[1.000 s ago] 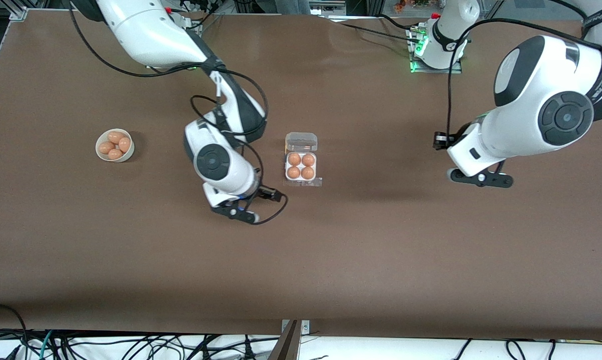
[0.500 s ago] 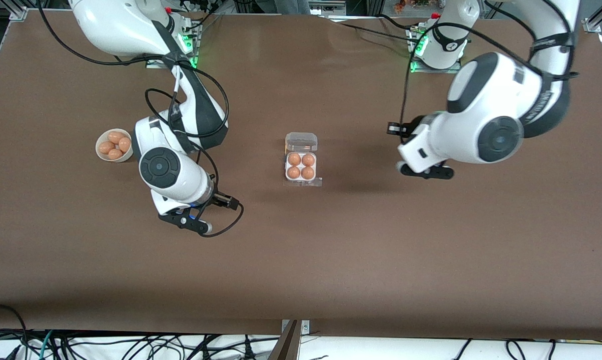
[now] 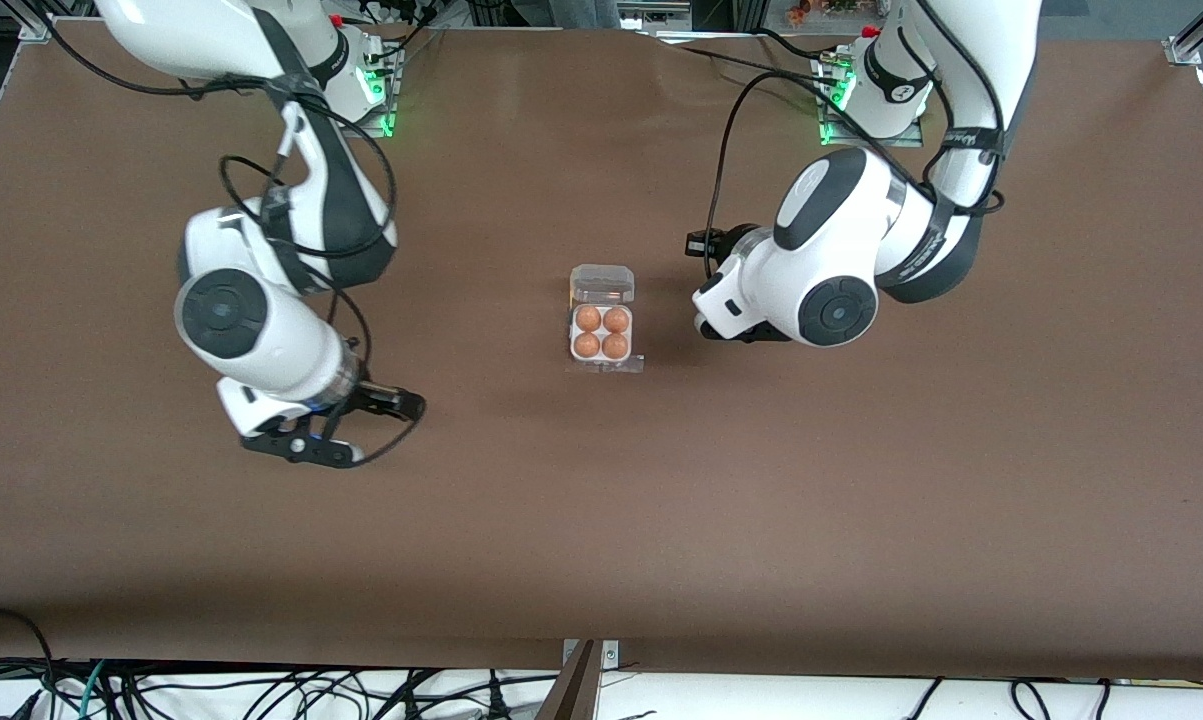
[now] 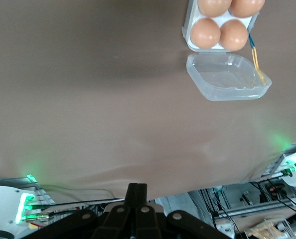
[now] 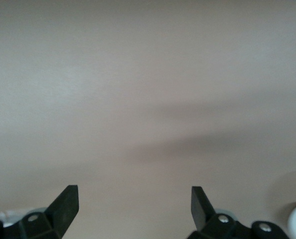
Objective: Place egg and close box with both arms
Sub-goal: 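Withdraw the right gripper while the left gripper reaches the carton lid, then fold the clear lid over the eggs with the left gripper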
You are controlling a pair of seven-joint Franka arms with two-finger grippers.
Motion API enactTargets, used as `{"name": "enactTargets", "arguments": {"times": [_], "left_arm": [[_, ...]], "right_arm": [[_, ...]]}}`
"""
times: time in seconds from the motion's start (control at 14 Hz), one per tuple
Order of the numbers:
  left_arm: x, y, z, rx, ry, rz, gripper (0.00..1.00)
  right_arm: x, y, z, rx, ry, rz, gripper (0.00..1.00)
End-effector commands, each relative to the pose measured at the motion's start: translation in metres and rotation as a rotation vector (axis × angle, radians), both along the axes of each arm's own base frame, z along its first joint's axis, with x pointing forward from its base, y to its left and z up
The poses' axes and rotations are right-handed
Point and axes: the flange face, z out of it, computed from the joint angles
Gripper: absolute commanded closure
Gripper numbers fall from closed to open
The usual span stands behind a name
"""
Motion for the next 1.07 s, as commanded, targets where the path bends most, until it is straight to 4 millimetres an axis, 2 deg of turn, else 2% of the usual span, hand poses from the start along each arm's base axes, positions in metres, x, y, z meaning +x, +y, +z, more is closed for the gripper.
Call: {"name": "enactTargets", "arguments": {"times": [0.0, 0.07, 0.21, 0.29, 0.43, 0.79, 1.0], "left_arm": [[-0.01, -0.027, -0.012, -0.006, 0.044, -0.01, 0.99], [-0.017, -0.04, -0.019, -0.022, 0.066, -0.016, 0.99], [-0.014, -0.053, -0.034, -0.048, 0.071, 0.003, 0.99], [-0.022, -0.071, -0.044, -0.045, 0.077, -0.001, 0.99], [-0.027, -0.092, -0.063, -0.031, 0.052, 0.023, 0.99], [-0.043, -0.132, -0.086, 0.036, 0.003, 0.109, 0.99], [-0.052, -0.144, -0.092, 0.052, -0.001, 0.117, 0.99]], "right_arm": [[-0.035, -0.06, 0.044, 0.025, -0.001, 0.05, 0.0], [-0.049, -0.08, 0.066, 0.034, -0.021, 0.025, 0.0], [-0.071, -0.112, 0.107, 0.043, -0.06, -0.019, 0.0], [-0.081, -0.123, 0.124, 0.046, -0.073, -0.034, 0.0], [-0.1, -0.135, 0.152, 0.042, -0.059, -0.049, 0.0], [-0.117, -0.172, 0.192, 0.038, -0.088, 0.071, 0.0], [-0.121, -0.174, 0.198, 0.033, -0.074, 0.076, 0.0]]}}
